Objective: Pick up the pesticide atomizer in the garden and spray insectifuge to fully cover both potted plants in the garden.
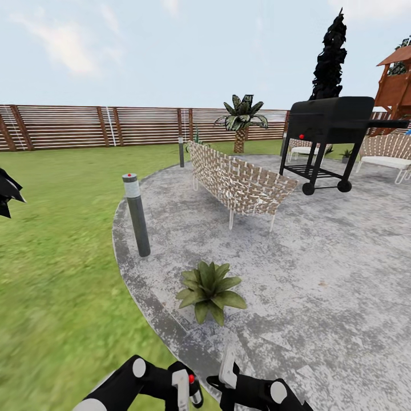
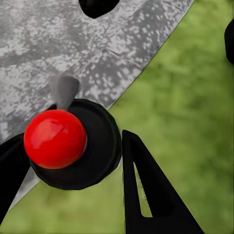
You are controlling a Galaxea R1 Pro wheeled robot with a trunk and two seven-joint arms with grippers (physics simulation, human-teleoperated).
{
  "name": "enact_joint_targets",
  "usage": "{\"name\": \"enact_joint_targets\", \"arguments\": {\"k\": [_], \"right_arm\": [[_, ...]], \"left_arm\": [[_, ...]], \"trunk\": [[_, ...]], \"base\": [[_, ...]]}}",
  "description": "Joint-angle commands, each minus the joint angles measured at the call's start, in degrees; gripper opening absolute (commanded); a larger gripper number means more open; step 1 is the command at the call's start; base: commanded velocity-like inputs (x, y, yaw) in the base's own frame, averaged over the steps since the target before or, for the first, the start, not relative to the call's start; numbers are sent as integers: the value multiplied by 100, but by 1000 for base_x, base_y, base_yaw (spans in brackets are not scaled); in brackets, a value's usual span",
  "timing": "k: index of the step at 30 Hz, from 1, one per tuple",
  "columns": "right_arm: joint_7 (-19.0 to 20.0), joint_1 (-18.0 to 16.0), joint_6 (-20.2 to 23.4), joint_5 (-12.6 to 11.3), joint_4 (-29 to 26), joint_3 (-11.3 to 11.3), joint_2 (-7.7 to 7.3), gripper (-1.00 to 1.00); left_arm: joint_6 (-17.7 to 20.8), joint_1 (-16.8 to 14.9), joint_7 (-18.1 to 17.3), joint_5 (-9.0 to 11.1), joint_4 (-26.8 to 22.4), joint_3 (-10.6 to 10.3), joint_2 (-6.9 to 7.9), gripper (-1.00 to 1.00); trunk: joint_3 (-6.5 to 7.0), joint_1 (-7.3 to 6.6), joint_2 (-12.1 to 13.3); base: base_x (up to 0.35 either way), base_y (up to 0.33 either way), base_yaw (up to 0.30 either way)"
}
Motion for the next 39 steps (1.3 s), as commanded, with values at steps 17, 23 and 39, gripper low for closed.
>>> {"name": "enact_joint_targets", "arguments": {"k": [17, 23, 39], "right_arm": [[-1, -2, -28, 38, -23, -7, 73, -100], [-1, -2, -28, 40, -23, -7, 147, -100], [-1, -2, -28, 48, -23, -13, 142, -100]], "left_arm": [[-28, 37, 248, -48, 66, 14, -56, -100], [-36, 37, 251, -48, 84, -4, -49, -100], [-123, 29, -9, -15, 97, -18, -45, -100]], "trunk": [[-5, -1, -2], [-5, -1, -2], [-5, -1, -2]], "base": [[0, 0, 0], [0, 0, 0], [0, 0, 0]]}}
